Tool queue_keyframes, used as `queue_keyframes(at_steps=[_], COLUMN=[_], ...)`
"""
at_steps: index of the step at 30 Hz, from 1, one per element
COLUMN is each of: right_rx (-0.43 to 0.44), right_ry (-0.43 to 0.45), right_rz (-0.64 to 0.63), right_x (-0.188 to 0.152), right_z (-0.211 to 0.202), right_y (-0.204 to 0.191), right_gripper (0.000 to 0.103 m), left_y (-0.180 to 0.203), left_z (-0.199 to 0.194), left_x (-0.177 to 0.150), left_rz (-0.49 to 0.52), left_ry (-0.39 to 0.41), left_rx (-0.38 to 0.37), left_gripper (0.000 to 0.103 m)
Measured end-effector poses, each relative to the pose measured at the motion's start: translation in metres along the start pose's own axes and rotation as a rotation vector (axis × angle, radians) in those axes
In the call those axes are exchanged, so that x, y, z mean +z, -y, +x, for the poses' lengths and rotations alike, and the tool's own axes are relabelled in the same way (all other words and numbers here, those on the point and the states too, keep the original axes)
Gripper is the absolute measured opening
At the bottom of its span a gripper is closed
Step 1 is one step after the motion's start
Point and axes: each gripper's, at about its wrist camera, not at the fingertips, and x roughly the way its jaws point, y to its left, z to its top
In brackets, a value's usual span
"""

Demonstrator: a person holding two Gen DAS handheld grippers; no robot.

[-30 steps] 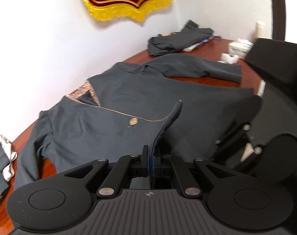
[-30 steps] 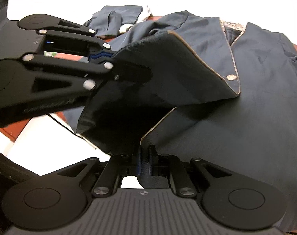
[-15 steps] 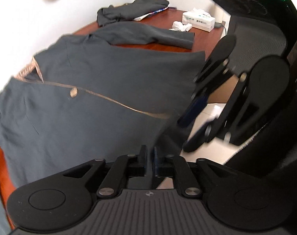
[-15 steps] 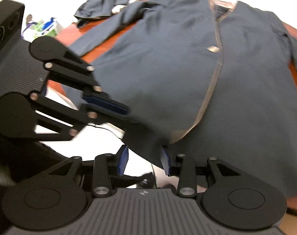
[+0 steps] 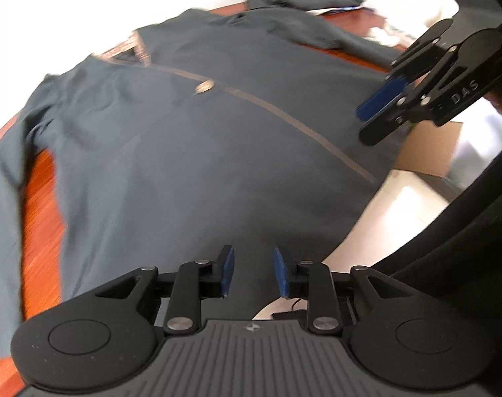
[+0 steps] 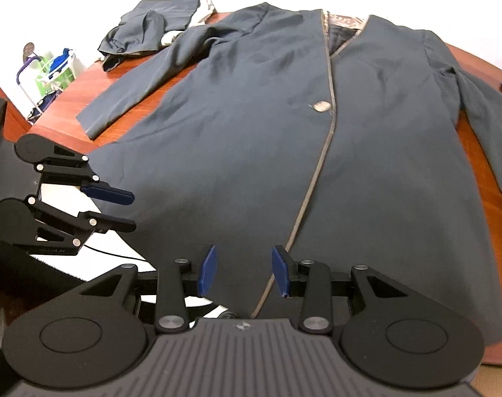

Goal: Fold clothes
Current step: 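Release the jacket panel with both tools and lay it flat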

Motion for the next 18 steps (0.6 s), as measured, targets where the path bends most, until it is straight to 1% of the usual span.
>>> queue_keyframes(at_steps=[4, 7, 10, 14, 16, 18], right_rx=[0.005, -0.001, -0.011, -0.035, -0.045, -0.045], right_ry=[-0.002, -0.006, -0.019, -0.051, -0.077, -0.086], right_rz=[-0.026, -0.045, -0.06, -0.081, -0.106, -0.118], right_x=[0.009, 0.014, 0.018, 0.017, 0.014, 0.014], right_z=[0.014, 0.026, 0.041, 0.059, 0.066, 0.066], right_y=[-0.006, -0.012, -0.017, -0.02, -0.022, -0.024], right_gripper=[0.049, 0.049, 0.049, 0.052, 0.053, 0.055], left_y=[-0.009, -0.015, -0.025, -0.043, -0.051, -0.054], left_z=[0.0, 0.001, 0.003, 0.008, 0.013, 0.018], left_x=[-0.008, -0.011, -0.013, -0.02, -0.023, -0.025], left_rz=[-0.039, -0.066, -0.119, -0.228, -0.27, -0.28], left_ry=[-0.01, -0.011, -0.013, -0.019, -0.044, -0.076], left_rx=[0.056, 0.1, 0.138, 0.162, 0.163, 0.17], left_gripper=[0.038, 0.043, 0.045, 0.046, 0.047, 0.047])
